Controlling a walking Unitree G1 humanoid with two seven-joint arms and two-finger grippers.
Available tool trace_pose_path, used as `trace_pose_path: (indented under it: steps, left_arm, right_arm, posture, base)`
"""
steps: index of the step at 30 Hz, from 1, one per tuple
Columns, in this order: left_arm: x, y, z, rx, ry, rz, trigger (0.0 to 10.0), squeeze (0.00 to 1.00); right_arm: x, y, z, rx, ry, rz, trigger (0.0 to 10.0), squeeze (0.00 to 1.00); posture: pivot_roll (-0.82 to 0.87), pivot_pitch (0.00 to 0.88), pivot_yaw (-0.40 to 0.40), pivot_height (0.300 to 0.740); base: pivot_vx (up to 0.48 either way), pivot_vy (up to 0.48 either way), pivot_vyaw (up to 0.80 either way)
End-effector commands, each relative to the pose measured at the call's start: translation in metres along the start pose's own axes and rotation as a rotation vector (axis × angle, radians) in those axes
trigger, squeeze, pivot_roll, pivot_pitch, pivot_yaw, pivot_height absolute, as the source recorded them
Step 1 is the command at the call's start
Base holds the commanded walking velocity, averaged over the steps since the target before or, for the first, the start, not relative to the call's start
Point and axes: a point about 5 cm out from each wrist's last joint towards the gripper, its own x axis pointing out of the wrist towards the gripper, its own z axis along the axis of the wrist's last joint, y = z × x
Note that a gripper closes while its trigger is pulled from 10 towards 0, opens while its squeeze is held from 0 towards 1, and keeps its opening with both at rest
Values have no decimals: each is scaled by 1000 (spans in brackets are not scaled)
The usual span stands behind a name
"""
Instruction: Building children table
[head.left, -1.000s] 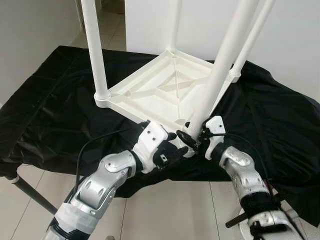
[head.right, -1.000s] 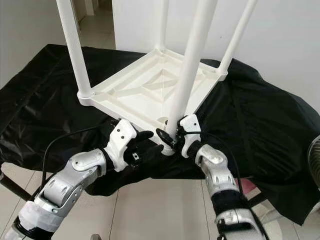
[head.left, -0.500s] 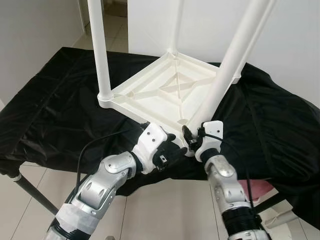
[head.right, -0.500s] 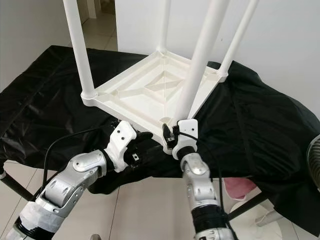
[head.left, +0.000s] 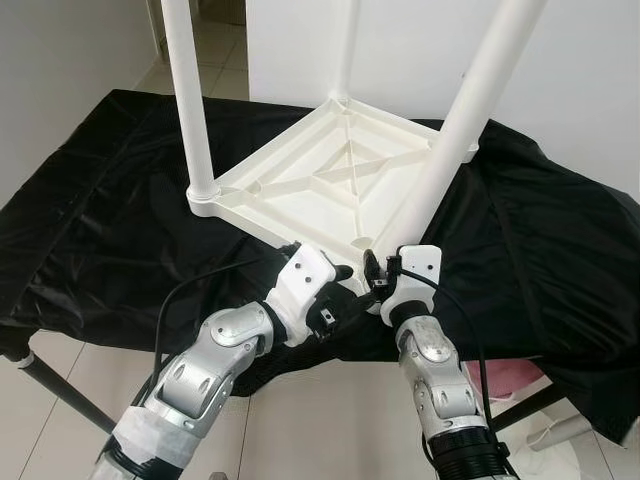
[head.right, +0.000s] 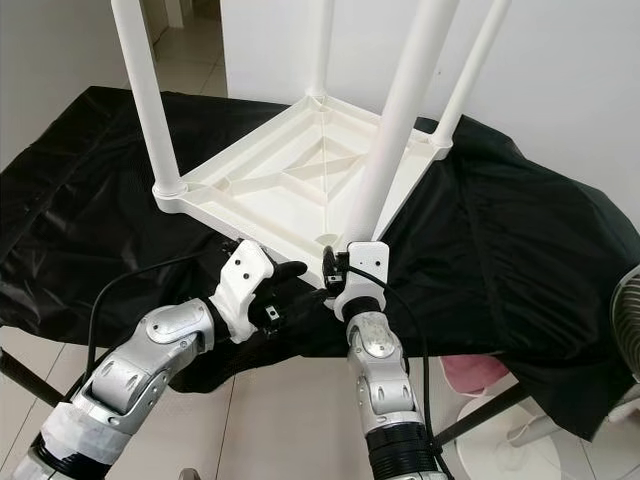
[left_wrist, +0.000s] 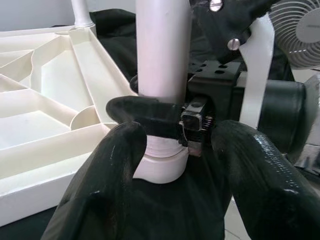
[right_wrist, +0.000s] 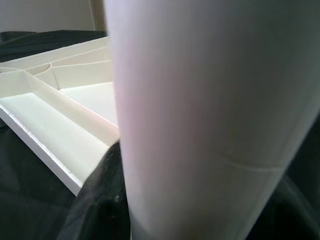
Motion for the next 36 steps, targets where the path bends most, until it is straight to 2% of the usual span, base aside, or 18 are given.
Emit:
trace_pose_path:
  steps: [1,4,5,12,13,15,16,17,20,23,24,26,34,35,36]
  left_arm:
    - [1,-1,-2,16,13,-20,10000,0]
    - [0,-1,-3,18,12,-13,10000,0]
    - [0,-1,-3,19,13,-11,10000,0]
    - [-1,-1,-4,26,15,-1,10000,0]
    - [-2,-1,-4,27,17,2,10000,0]
    - [-2,-1,-4,27,17,2,10000,0]
    - [-3,-1,-4,27,19,2,10000,0]
    - [-3,-1,-4,29,21,0,10000,0]
    - [-4,-2,-5,28,26,-13,10000,0]
    - [-4,-2,-5,27,27,-15,10000,0]
    - [-4,-5,-6,10,32,-50,10000,0]
    - [-4,-9,-9,37,51,-85,10000,0]
    - [-3,-9,-10,33,56,-81,10000,0]
    - [-3,-9,-10,34,57,-81,10000,0]
    - [-3,-9,-10,35,58,-81,10000,0]
  right_arm:
    - [-4,-4,-4,8,18,-7,10000,1000]
    - [-5,-12,-1,6,3,1,10000,1000]
    - [-5,-19,1,-2,-5,15,10000,1000]
    - [-7,-32,5,-28,-19,99,10000,1000]
    - [-7,-40,4,-33,-8,153,10000,953]
    - [-7,-40,4,-33,-8,153,10000,953]
    - [-7,-45,4,-33,4,198,10000,184]
    - [-7,-48,4,-36,13,265,10000,0]
    - [-4,-48,1,-52,27,407,10000,0]
    - [-4,-48,1,-54,30,422,10000,0]
    - [-2,-48,-1,-69,35,456,10000,0]
    - [6,-43,-3,-74,47,547,10000,0]
    - [18,-36,-2,-99,57,611,10000,0]
    - [20,-35,-2,-109,61,620,7647,0]
    - [21,-36,-3,-120,65,626,1451,0]
  posture:
    - [-2,26,-74,740]
    - [0,26,-75,740]
    - [-1,26,-76,740]
    - [0,29,-75,740]
    - [1,28,-77,740]
    - [1,28,-77,740]
    - [3,26,-75,740]
    - [3,26,-75,740]
    - [5,21,-65,740]
    - [5,21,-65,740]
    - [8,19,-63,740]
    - [13,14,-62,740]
    - [24,3,-66,740]
    - [24,3,-66,740]
    - [24,3,-66,740]
  base:
    - [0,0,0]
    - [0,0,0]
    - [0,0,0]
    - [0,0,0]
    - [0,0,0]
    - [0,0,0]
    - [0,0,0]
    - [0,0,0]
    - [0,0,0]
    - [0,0,0]
    - [0,0,0]
    - [0,0,0]
    - [0,0,0]
    - [0,0,0]
    - [0,0,0]
